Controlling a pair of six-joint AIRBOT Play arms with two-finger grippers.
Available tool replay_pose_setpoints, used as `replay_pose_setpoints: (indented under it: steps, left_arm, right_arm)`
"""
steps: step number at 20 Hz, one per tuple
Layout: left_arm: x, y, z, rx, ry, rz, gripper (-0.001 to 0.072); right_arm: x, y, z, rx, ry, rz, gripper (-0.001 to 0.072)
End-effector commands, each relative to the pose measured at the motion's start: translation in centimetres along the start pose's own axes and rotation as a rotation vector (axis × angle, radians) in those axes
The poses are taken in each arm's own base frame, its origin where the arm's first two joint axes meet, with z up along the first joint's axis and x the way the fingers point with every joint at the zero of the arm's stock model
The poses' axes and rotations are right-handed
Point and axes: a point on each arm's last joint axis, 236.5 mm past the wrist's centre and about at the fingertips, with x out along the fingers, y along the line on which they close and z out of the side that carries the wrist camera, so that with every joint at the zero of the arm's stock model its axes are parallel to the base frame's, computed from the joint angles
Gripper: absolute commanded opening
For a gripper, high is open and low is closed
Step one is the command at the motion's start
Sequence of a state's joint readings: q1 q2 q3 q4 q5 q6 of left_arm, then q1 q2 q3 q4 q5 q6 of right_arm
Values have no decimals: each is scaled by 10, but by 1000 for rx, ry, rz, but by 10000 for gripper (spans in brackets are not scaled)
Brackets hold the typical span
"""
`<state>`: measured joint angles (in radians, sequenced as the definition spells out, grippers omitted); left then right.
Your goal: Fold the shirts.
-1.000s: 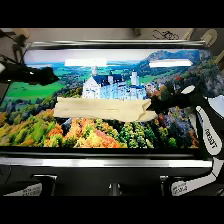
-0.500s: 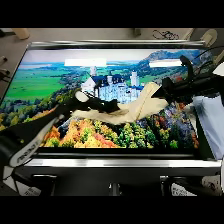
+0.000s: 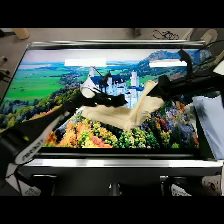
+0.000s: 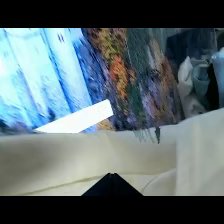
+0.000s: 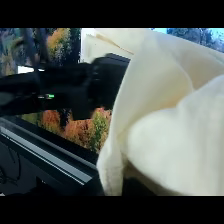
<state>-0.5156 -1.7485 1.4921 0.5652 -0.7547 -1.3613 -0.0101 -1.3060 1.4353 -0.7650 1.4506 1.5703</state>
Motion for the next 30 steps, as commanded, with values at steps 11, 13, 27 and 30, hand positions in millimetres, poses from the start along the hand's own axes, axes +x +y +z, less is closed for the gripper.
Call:
replay_pose_setpoints:
  steps: [11, 13, 27, 30]
  left_arm:
    - [-447, -64, 92, 319, -741, 412, 27]
    - [-453, -75, 86, 338, -757, 406, 27]
    - [-400, 3, 76, 268, -508, 494, 27]
    - [-400, 2, 75, 270, -507, 494, 27]
  right_arm:
    - [279, 54, 8, 329, 41, 331, 109]
    - [281, 62, 11, 307, 15, 363, 669]
    - [143, -167, -57, 325, 240, -305, 627]
    - [190, -143, -58, 343, 218, -183, 627]
